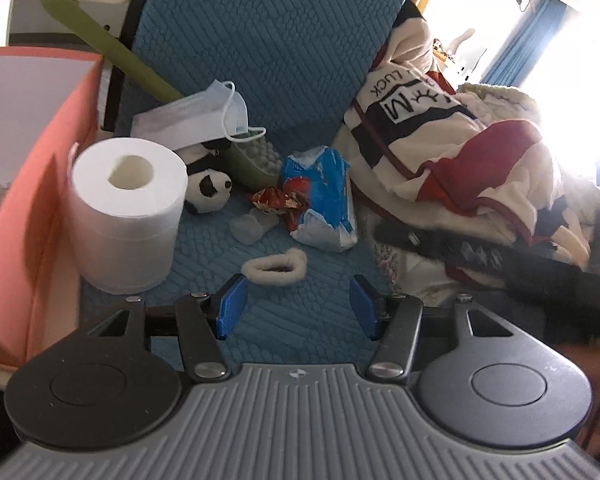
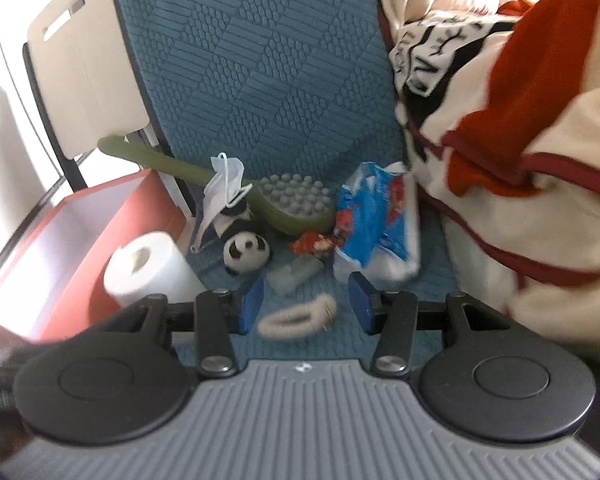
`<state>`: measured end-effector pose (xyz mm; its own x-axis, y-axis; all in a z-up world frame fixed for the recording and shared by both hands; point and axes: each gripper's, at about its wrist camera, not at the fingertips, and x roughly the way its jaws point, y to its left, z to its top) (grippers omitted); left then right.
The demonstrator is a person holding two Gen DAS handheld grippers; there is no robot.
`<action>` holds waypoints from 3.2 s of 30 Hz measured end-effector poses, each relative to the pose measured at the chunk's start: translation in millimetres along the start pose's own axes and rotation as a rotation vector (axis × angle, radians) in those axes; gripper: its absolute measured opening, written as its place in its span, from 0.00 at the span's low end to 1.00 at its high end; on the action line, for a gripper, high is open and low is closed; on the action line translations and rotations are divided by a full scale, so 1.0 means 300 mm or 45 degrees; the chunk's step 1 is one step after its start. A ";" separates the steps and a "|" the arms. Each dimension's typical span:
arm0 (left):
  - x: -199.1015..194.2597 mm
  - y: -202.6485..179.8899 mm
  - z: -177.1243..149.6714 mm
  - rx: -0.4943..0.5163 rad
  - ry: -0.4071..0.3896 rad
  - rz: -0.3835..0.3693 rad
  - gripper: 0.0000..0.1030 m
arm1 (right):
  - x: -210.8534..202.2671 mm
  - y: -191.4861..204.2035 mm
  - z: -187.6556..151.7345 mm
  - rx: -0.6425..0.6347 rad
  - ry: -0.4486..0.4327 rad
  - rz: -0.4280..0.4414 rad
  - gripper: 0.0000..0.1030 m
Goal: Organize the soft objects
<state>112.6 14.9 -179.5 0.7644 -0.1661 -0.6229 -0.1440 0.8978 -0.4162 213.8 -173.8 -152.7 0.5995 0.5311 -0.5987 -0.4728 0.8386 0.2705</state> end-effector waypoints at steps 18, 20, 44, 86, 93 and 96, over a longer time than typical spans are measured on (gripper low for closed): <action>0.306 0.010 0.029 0.182 0.088 -0.084 0.61 | 0.433 -0.091 0.161 0.027 0.237 0.230 0.46; 0.331 0.008 0.030 0.200 0.082 -0.070 0.61 | 0.469 -0.091 0.177 0.013 0.253 0.238 0.45; 0.524 -0.007 -0.007 0.333 0.254 0.026 0.27 | 0.644 -0.068 0.150 -0.130 0.465 0.129 0.39; 0.142 0.073 0.025 -0.118 -0.025 0.116 0.07 | 0.300 0.011 0.078 -0.179 0.150 0.047 0.32; 0.091 0.077 0.029 -0.126 -0.040 0.103 0.07 | 0.203 0.048 0.025 -0.168 0.110 0.025 0.32; 0.056 0.077 0.039 -0.132 -0.054 0.095 0.07 | 0.161 0.067 0.000 -0.172 0.102 0.014 0.32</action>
<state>129.6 37.5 -191.9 0.7749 -0.0810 -0.6268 -0.2640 0.8596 -0.4375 233.2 -131.2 -176.3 0.5429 0.5241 -0.6562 -0.5649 0.8061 0.1763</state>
